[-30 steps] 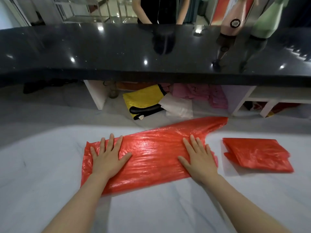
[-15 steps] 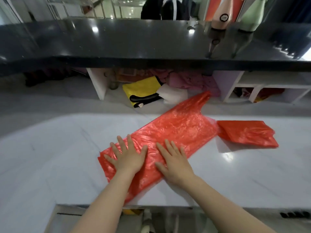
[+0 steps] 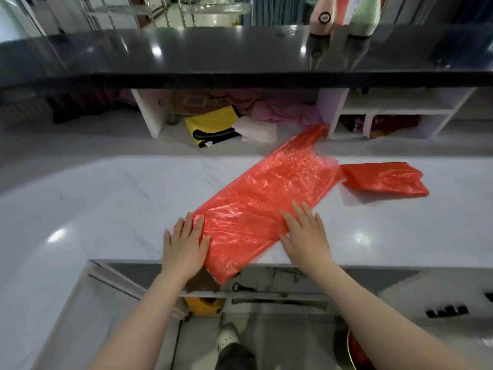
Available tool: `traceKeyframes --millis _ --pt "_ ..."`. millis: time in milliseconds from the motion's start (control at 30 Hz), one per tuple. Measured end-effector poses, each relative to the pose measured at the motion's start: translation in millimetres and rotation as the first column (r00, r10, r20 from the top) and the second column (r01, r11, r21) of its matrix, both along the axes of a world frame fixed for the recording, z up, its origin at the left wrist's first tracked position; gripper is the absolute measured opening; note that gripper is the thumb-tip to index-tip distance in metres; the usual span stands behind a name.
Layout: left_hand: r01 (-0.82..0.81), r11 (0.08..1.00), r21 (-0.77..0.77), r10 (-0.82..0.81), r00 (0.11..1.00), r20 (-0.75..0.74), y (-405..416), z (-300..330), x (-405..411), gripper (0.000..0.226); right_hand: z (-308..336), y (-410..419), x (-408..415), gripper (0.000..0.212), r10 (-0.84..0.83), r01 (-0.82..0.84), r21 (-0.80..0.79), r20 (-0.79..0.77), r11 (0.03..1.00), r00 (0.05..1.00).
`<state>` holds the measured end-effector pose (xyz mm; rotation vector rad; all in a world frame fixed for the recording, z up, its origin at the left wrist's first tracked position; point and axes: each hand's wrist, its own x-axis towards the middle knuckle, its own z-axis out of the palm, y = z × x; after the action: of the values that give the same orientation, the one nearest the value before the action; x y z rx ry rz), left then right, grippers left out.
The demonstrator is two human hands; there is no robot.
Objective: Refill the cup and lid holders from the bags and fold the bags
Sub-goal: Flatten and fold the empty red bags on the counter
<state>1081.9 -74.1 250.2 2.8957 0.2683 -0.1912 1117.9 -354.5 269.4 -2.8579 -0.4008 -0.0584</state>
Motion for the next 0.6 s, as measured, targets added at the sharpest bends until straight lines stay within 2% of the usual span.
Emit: traceKeyframes --millis 100,167,200,267,367,400,500,600 --pt "-0.039 0.999 0.020 0.040 0.999 -0.035 -18.5 -0.7 -17.4 0.065 -0.1 4.2 -39.4 0.056 0.270 -0.303 0.124 0.228 0.945 0.935" --pt "-0.049 0.998 0.030 0.051 0.997 -0.062 -30.8 0.6 -29.5 0.068 -3.3 14.9 -60.4 0.062 0.423 -0.434 0.071 0.136 0.898 0.896" --pt "-0.048 0.998 0.037 0.050 0.996 -0.079 -37.5 2.0 -34.8 0.070 -6.0 20.2 -67.9 0.065 0.437 -0.439 0.050 0.050 0.897 0.898" --pt "-0.032 0.999 0.024 0.034 0.994 -0.107 -50.4 7.7 -44.1 0.067 -11.4 23.2 -74.7 0.066 0.358 -0.356 0.053 -0.048 0.933 0.933" --pt "0.039 0.996 -0.086 -0.044 0.998 -0.051 -61.2 22.1 -58.7 0.052 -11.9 7.2 -74.9 0.055 0.257 -0.253 0.112 -0.028 0.961 0.966" --pt "0.085 0.993 -0.076 -0.086 0.996 -0.013 -62.2 26.7 -64.0 0.049 -10.6 -1.7 -73.9 0.052 0.253 -0.245 0.149 -0.041 0.958 0.967" --pt "0.264 0.956 0.131 -0.265 0.964 -0.008 -64.3 35.8 -75.6 0.053 -2.7 -30.7 -72.3 0.049 0.269 -0.221 0.295 -0.134 0.930 0.954" --pt "0.331 0.922 0.202 -0.346 0.937 0.042 -69.0 36.1 -79.2 0.058 5.0 -57.0 -67.3 0.037 0.194 -0.094 0.412 -0.208 0.906 0.959"
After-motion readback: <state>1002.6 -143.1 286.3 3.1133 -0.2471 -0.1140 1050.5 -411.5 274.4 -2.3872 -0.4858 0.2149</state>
